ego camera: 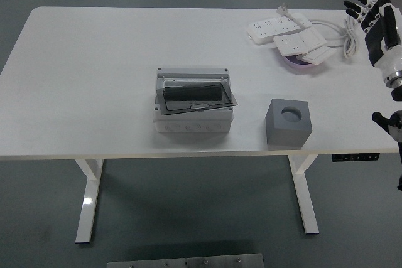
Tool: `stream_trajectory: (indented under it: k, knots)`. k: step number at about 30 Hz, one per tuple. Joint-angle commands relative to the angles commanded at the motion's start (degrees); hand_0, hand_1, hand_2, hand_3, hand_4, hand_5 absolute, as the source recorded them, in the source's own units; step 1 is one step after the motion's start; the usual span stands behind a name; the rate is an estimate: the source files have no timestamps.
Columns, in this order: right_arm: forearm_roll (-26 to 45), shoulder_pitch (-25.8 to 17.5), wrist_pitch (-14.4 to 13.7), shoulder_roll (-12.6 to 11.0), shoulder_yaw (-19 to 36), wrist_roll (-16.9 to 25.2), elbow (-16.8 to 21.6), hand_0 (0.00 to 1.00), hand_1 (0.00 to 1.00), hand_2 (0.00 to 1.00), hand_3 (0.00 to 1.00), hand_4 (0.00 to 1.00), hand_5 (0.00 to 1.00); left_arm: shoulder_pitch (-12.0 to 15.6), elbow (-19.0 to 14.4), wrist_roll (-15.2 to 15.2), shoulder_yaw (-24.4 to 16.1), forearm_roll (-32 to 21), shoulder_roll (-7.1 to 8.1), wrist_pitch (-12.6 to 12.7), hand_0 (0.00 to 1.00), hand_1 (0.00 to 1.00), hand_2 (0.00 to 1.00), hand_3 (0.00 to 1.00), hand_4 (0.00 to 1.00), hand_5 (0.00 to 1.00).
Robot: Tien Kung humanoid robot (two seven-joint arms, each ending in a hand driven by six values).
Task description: Fetch the battery,place it into the box,close the lid of the box
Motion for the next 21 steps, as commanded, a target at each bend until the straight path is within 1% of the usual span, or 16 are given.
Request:
stream_trajectory:
  k: [9, 10, 15, 16, 21]
  knots:
    - [0.0, 0.0, 0.0, 0.0, 0.0, 0.0, 0.0, 0.879, 0.793, 0.804, 0.776, 0.954, 0.894, 0.0, 0.0, 0.0, 0.0, 0.0, 0.0, 0.0, 0.654, 0.698, 0.578, 0.584, 0.679, 0.173]
    - [0.0, 0.0, 0.0, 0.0, 0.0, 0.0, 0.0, 0.832, 0.72, 0.723, 0.748, 0.959, 0.8, 0.0, 0.0, 0.0, 0.0, 0.0, 0.0, 0.0, 0.654, 0.697, 0.577, 0.585, 0.678, 0.172]
    - [0.0, 0.0, 0.0, 0.0, 0.0, 0.0, 0.0, 0.832, 0.72, 0.723, 0.748, 0.959, 0.8, 0.0, 0.0, 0.0, 0.0, 0.0, 0.0, 0.0, 0.654, 0.697, 0.577, 0.585, 0.678, 0.172]
    - [0.0, 0.0, 0.0, 0.0, 0.0, 0.0, 0.0, 0.809, 0.702, 0.712, 0.746, 0.907, 0.581, 0.0, 0.0, 0.0, 0.0, 0.0, 0.0, 0.0, 0.653, 0.697, 0.577, 0.584, 0.676, 0.17]
    - [0.0, 0.0, 0.0, 0.0, 0.0, 0.0, 0.0, 0.809, 0.702, 0.712, 0.746, 0.907, 0.581, 0.0, 0.0, 0.0, 0.0, 0.0, 0.0, 0.0, 0.653, 0.697, 0.577, 0.584, 0.676, 0.17]
